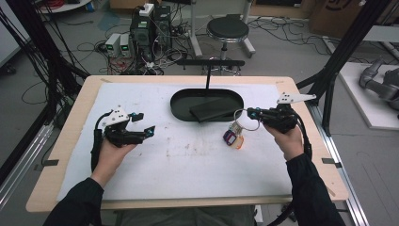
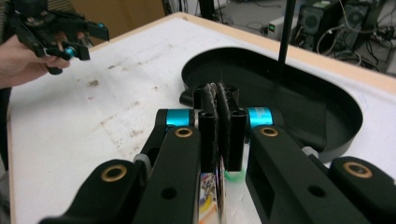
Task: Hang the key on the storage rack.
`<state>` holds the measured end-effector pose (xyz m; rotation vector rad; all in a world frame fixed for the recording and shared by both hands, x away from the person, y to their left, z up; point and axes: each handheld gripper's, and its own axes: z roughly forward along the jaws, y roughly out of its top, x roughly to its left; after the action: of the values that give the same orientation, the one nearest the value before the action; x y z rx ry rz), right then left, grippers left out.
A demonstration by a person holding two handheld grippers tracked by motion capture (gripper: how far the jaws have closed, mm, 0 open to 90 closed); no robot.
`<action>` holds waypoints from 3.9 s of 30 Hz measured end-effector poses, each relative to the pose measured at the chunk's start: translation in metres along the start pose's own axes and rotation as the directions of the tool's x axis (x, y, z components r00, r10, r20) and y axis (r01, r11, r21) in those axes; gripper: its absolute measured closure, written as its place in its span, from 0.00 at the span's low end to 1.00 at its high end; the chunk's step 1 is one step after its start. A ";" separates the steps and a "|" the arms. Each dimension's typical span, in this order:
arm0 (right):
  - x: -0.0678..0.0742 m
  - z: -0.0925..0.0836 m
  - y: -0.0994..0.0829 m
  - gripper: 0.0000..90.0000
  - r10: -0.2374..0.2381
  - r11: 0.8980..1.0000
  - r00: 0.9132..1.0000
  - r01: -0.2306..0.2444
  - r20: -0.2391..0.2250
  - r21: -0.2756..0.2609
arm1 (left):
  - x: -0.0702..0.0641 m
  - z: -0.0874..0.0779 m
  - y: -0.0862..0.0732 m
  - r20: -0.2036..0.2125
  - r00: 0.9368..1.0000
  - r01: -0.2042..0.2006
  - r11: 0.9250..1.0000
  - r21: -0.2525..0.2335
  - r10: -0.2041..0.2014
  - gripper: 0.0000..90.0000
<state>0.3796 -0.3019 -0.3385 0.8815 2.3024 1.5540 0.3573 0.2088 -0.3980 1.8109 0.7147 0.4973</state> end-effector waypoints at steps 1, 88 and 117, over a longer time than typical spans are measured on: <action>0.000 0.000 0.000 0.97 0.000 1.000 1.000 0.000 0.000 0.000 | 0.000 0.000 0.000 0.000 1.000 0.000 1.000 0.000 0.000 0.30; -0.106 0.078 0.093 0.98 -0.028 0.999 0.990 0.031 0.136 -0.024 | 0.010 -0.011 -0.009 -0.018 1.000 0.015 1.000 -0.007 -0.015 0.30; -0.114 0.078 0.087 0.97 -0.006 1.000 0.989 0.009 0.145 -0.016 | 0.011 -0.013 -0.010 -0.020 1.000 0.015 1.000 -0.009 -0.015 0.30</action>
<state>0.5396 -0.2870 -0.3085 0.9474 2.1853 1.4528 0.3547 0.2280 -0.4027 1.7938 0.7382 0.5090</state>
